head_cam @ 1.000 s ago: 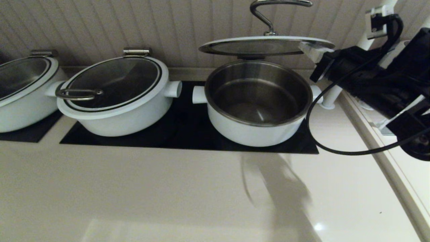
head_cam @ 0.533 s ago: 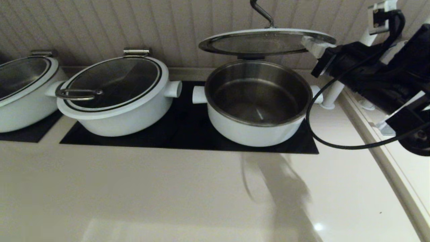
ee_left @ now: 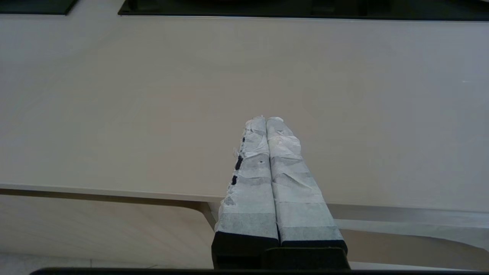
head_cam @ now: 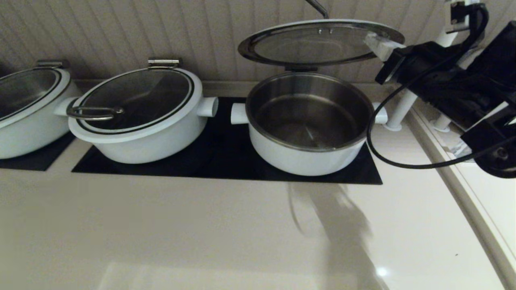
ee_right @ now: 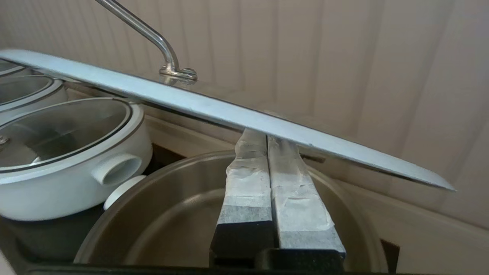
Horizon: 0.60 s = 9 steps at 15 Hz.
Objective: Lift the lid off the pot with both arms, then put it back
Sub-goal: Open the pot lid completely
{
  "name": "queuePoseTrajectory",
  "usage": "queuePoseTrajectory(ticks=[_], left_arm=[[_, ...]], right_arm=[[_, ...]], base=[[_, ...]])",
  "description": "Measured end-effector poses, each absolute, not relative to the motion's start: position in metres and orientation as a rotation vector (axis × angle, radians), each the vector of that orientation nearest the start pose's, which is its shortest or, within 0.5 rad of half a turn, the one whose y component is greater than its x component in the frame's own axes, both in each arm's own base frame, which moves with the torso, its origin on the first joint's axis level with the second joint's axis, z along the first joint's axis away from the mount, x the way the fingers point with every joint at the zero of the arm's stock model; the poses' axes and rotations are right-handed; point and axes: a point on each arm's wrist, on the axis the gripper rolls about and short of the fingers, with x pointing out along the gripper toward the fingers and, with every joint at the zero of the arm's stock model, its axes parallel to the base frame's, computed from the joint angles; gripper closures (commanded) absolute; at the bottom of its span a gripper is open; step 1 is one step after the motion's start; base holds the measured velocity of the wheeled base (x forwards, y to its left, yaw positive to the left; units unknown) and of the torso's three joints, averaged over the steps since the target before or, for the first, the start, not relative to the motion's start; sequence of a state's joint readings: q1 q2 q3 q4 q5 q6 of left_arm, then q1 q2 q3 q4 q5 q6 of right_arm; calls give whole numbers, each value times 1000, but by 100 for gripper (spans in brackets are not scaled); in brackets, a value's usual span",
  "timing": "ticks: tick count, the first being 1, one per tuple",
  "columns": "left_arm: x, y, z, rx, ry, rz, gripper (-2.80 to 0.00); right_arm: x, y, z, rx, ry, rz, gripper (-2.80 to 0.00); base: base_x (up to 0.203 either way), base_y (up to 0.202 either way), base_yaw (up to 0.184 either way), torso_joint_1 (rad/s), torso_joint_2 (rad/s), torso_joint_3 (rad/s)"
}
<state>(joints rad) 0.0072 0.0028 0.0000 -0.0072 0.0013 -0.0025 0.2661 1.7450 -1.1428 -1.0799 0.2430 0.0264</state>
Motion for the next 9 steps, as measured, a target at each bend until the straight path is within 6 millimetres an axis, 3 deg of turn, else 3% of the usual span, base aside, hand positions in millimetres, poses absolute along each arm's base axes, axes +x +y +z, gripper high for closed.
queuePoseTrajectory(ticks=[9], left_arm=[[-23,0,76,-3,-5,8,0]], right_arm=[[327,83,313,22,-511,474,0]], base=[[0,0,0,0,0,0]])
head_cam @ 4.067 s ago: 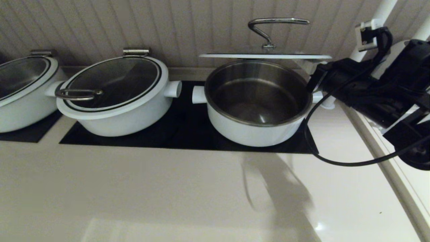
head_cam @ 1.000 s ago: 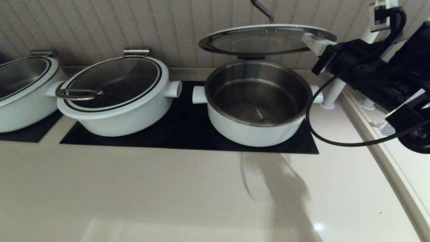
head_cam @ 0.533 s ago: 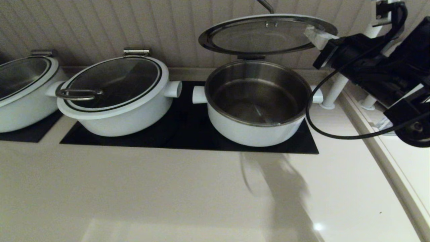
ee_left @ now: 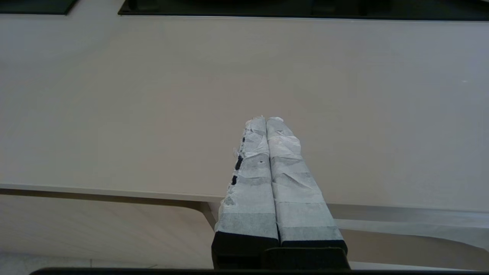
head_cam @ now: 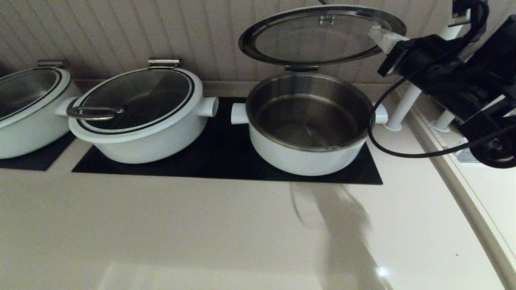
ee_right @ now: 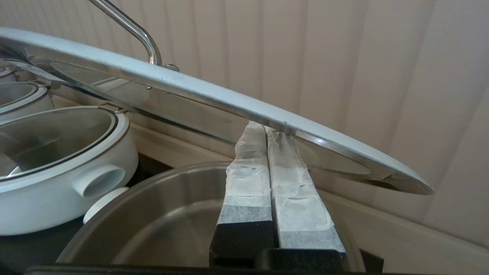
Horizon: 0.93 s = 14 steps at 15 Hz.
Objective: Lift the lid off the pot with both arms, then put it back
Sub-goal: Open the pot lid completely
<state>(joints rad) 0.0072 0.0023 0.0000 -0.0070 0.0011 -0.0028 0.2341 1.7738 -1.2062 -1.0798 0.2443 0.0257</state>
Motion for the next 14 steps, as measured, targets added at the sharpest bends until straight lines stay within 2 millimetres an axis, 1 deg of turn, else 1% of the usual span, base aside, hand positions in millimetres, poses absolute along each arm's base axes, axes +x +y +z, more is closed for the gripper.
queuePoseTrajectory(ticks=[9,14], left_arm=[[-23,0,76,-2,-5,8,0],[-23,0,76,-2,-6,9,0]], right_arm=[[337,85,326,21,-562,468,0],[348,75,333,9,-596,440,0]], base=[[0,0,0,0,0,0],[0,0,0,0,0,0]])
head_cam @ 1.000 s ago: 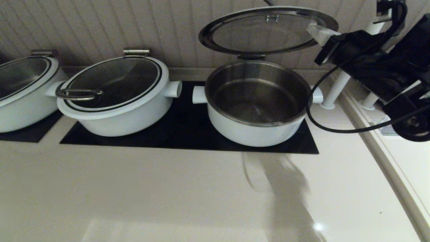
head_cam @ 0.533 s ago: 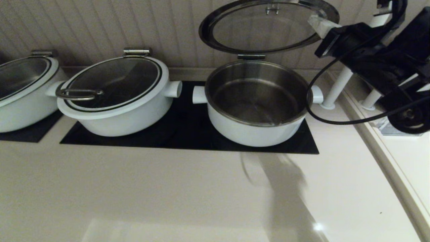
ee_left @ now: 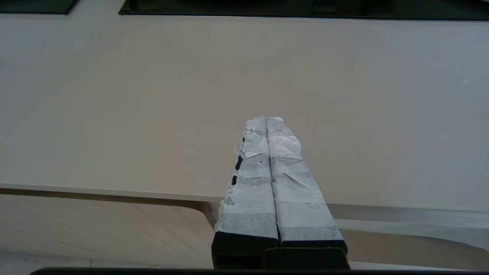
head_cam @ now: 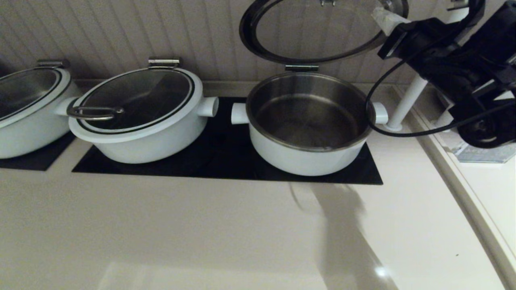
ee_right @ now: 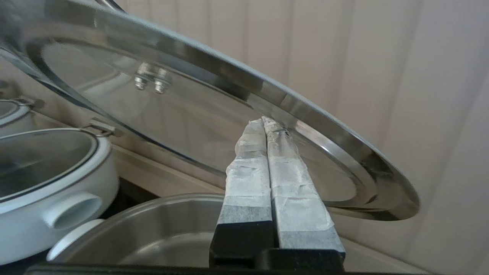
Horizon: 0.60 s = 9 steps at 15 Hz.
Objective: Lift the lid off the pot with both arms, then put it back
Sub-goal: Open the pot lid completely
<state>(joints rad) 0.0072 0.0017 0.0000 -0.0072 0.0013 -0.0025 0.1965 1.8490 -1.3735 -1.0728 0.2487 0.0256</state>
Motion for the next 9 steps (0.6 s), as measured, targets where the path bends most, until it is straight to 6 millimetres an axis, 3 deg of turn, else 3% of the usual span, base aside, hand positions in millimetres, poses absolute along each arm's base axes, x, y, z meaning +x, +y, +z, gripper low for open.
queuePoseTrajectory(ticks=[9], left_arm=[[-23,0,76,-3,-6,9,0]], right_arm=[[359,64,339,-4,-629,406,0]], base=[[0,0,0,0,0,0]])
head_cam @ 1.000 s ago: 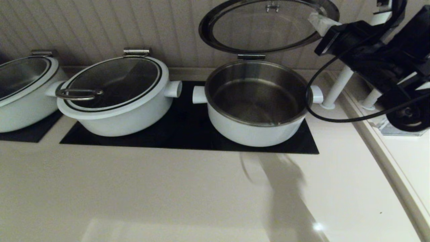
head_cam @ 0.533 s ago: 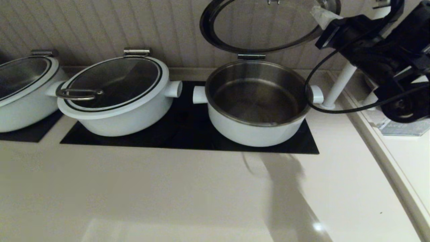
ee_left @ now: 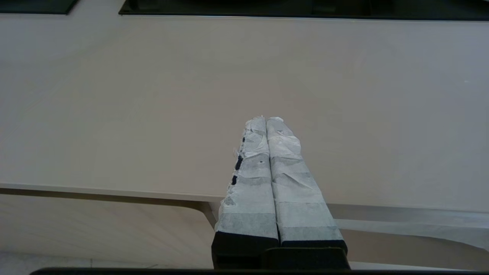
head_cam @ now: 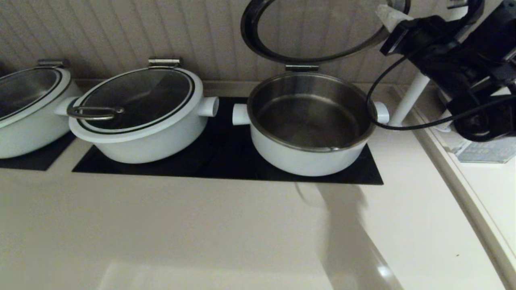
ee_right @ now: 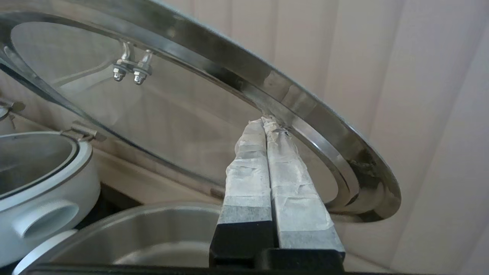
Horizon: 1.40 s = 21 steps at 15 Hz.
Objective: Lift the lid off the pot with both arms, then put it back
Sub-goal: Open the pot lid completely, then close the pot lid
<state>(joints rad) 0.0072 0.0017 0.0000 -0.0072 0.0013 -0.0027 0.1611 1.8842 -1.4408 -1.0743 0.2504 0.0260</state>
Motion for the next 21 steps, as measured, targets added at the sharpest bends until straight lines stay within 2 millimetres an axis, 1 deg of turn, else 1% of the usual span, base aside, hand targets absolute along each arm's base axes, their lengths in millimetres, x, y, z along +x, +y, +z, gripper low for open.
queuePoseTrajectory(ticks=[4,8,15,21], left_arm=[[-23,0,76,-3,-5,9,0],[-23,0,76,-3,-6,8,0],[-23,0,76,-3,-6,8,0],[-23,0,76,-3,-6,9,0]], right_arm=[[364,63,350,-7,-679,400,0],[369,64,355,-9,-709,398,0],[370,57,355,-19,-711,387,0],[362,44,355,-45,-692,395,0]], base=[[0,0,0,0,0,0],[0,0,0,0,0,0],[0,0,0,0,0,0],[0,0,0,0,0,0]])
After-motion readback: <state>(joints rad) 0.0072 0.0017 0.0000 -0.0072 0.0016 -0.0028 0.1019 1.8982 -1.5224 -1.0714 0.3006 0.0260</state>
